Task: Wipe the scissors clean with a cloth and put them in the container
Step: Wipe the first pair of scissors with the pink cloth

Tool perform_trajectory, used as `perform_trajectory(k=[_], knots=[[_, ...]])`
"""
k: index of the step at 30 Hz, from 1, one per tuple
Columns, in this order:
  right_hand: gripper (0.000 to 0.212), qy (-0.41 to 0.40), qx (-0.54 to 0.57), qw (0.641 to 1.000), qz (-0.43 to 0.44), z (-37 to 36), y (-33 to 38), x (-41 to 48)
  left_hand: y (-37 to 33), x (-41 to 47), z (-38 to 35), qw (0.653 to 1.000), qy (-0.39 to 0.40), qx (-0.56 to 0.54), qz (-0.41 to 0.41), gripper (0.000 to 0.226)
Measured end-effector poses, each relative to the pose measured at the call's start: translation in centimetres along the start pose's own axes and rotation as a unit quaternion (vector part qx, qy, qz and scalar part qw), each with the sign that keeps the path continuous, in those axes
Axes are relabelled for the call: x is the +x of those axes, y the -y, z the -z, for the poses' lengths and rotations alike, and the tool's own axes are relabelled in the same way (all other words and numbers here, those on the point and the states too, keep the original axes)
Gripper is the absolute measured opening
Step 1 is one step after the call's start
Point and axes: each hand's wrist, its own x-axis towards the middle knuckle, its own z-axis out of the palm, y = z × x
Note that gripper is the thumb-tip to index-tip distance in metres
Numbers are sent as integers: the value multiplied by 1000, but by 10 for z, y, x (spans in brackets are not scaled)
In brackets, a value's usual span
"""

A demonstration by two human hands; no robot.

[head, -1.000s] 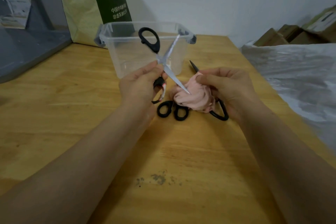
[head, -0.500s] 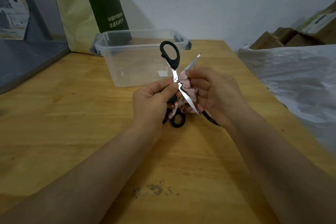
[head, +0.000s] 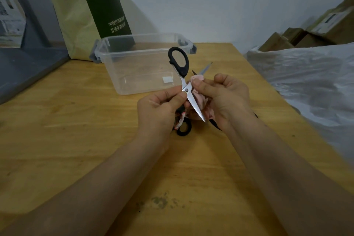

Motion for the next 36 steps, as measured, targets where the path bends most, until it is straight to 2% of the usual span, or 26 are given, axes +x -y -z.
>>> perform_trajectory(k=[6, 10, 12, 16, 26, 31, 36], knots=[[34, 23, -45, 998, -41, 2, -5, 2, 2, 1, 3, 1000, -12, 10, -4, 15], [38, 0, -4, 999, -37, 5, -1, 4, 1, 1, 1, 1000, 1, 23, -10, 11], [33, -12, -4, 999, -34, 7, 0, 6, 1, 1, 0, 1000, 1, 24, -5, 13], [21, 35, -67, 996, -49, 6, -6, 4, 2, 3, 4, 1000, -21, 21, -1, 12], [15, 32, -55, 998, -31, 9, -4, 9, 3, 2, 1, 1000, -13, 21, 4, 10], [21, 19, -17, 999, -45, 7, -3, 9, 3, 4, 3, 1000, -15, 15, 5, 10], [49, 6, -28, 998, -63, 7, -10, 9, 4, 3, 2, 1000, -17, 26, -2, 9]])
